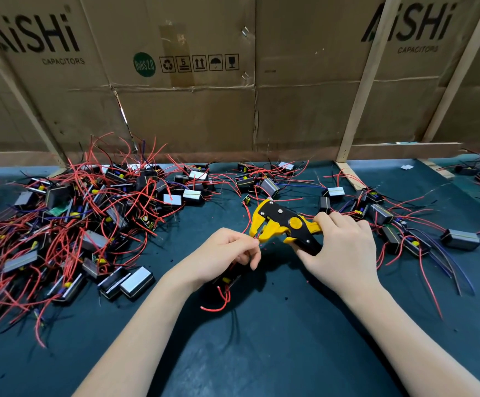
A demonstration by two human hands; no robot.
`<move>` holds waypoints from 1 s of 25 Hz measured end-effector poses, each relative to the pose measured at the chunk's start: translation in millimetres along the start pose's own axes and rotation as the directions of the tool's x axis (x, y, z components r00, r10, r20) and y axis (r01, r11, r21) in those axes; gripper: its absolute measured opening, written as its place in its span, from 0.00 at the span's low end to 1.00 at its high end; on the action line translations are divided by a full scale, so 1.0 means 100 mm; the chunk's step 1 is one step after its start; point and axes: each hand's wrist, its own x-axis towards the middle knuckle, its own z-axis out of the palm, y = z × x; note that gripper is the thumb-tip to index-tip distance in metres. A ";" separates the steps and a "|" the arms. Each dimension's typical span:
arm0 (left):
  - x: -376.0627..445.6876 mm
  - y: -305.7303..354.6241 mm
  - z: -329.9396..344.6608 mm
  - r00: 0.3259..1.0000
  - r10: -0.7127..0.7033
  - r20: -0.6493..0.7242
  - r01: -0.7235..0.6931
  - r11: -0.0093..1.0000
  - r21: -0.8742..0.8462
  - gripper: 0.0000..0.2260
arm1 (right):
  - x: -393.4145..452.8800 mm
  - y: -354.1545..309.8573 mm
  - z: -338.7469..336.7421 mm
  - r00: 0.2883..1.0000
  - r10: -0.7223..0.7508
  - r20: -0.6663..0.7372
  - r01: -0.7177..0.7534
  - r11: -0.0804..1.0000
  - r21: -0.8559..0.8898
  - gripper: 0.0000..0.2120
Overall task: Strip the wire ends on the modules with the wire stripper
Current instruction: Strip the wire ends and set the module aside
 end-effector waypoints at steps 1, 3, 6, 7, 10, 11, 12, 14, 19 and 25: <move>0.00 0.00 0.00 1.000 0.003 0.005 -0.003 1.000 0.000 0.19 | 0.00 0.00 0.00 1.000 -0.003 -0.006 0.003 1.000 0.000 0.23; -0.01 0.01 -0.01 1.000 0.006 0.022 -0.006 1.000 -0.007 0.19 | 0.01 0.00 -0.01 1.000 -0.011 -0.014 0.011 1.000 0.005 0.22; -0.02 -0.01 -0.03 0.999 0.017 0.050 -0.016 1.000 -0.023 0.19 | 0.01 0.00 -0.01 0.999 -0.026 -0.026 0.027 1.000 0.007 0.21; -0.02 -0.02 -0.03 0.998 0.019 0.060 -0.017 1.000 -0.020 0.20 | 0.01 0.01 -0.01 0.999 -0.031 -0.030 0.031 0.999 0.006 0.21; -0.01 -0.04 -0.04 0.997 0.012 0.081 -0.011 1.000 -0.003 0.19 | 0.00 0.01 -0.01 0.998 -0.039 -0.043 0.039 0.999 -0.001 0.21; -0.01 -0.04 -0.04 0.996 0.011 0.085 -0.011 1.000 0.000 0.19 | 0.00 0.01 0.00 0.998 -0.040 -0.047 0.040 0.999 -0.005 0.21; -0.01 -0.04 -0.05 0.996 0.012 0.087 -0.012 1.000 0.003 0.19 | 0.01 0.00 0.00 0.998 -0.042 -0.051 0.041 0.999 -0.008 0.21; -0.01 -0.05 -0.05 0.996 0.013 0.088 -0.013 1.000 0.003 0.19 | 0.01 0.01 0.00 0.998 -0.046 -0.050 0.045 0.999 -0.006 0.21; -0.01 -0.07 -0.07 0.995 0.001 0.102 -0.001 1.000 0.000 0.19 | 0.00 0.02 0.01 0.997 -0.061 -0.036 0.061 0.998 -0.008 0.22; 0.00 -0.09 -0.08 0.994 -0.001 0.108 0.005 1.000 -0.028 0.19 | 0.00 0.01 0.00 0.997 -0.066 -0.042 0.066 0.998 -0.005 0.22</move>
